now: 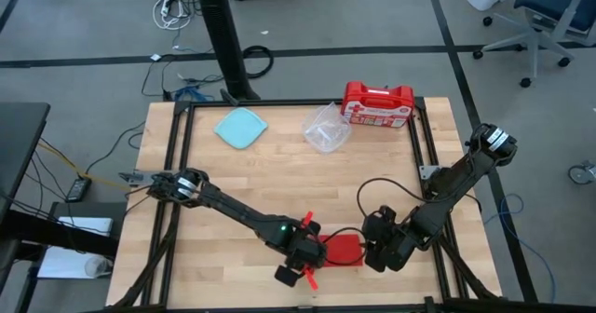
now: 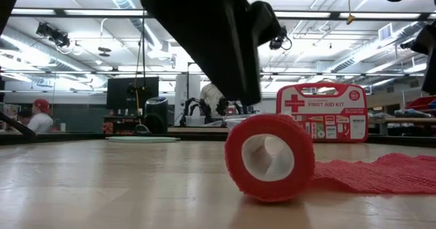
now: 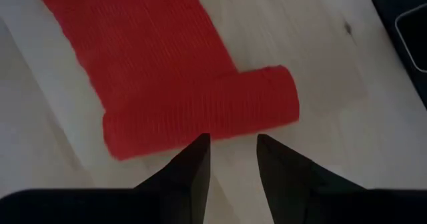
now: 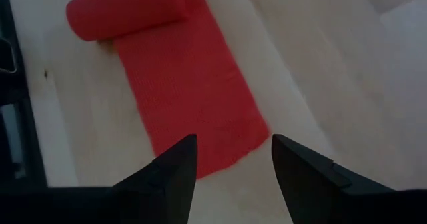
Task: Roll bandage
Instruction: Roll the red bandage
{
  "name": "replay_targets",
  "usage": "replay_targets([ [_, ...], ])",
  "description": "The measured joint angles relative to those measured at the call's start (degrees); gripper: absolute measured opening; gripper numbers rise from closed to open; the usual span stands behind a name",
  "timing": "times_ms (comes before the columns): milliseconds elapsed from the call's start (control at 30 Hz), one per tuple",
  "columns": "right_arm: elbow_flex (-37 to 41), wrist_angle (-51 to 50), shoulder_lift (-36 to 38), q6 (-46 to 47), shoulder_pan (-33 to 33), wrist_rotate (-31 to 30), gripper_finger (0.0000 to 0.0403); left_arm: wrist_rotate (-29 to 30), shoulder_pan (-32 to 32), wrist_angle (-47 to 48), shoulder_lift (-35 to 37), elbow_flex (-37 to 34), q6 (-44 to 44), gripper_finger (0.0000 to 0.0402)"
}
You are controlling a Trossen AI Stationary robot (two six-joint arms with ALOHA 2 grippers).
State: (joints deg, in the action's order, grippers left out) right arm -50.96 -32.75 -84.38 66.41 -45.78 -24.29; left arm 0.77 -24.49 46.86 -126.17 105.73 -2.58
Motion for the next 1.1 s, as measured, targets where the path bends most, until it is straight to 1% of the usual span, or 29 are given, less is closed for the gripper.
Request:
replay_targets([
  [200,-0.02,3.22,-1.18,0.02,-0.06,1.97,0.0191,0.6,0.01,-8.34,0.0,-3.84,0.94,0.0127],
  [333,-0.02,4.65,-5.35,-0.06,-0.2,4.42,0.0191,1.65,0.14,-12.9,0.04,-5.65,1.56,0.0127],
  [433,-0.02,6.2,-8.75,-0.39,-0.22,4.84,0.0191,2.67,0.15,-15.59,0.11,-6.66,1.76,0.0127],
  [533,-0.02,8.88,-11.97,-2.67,-0.22,4.9,0.0191,3.38,0.16,-16.74,0.11,-6.71,2.78,0.0127],
  [667,-0.16,10.37,-15.02,-5.35,-0.22,5.31,0.0191,7.26,0.27,-19.02,0.07,-6.77,3.37,0.0127],
  [733,-0.31,10.36,-15.76,-5.68,-0.22,5.71,0.0191,8.91,0.39,-20.12,0.02,-6.78,4.25,0.0127],
  [867,-0.33,10.35,-16.08,-5.68,-0.51,6.21,0.0191,9.99,0.81,-22.33,-0.87,-6.75,5.8,0.0127],
  [933,-0.28,10.17,-15.53,-5.73,-0.73,6.29,0.0191,10.13,1.21,-22.48,-1.91,-6.82,6.28,0.0127],
  [1100,-0.22,9.5,-14.8,-5.68,-1.27,7.05,0.0191,9.34,1.61,-27.42,-4.77,-6.59,7.28,0.0127],
])
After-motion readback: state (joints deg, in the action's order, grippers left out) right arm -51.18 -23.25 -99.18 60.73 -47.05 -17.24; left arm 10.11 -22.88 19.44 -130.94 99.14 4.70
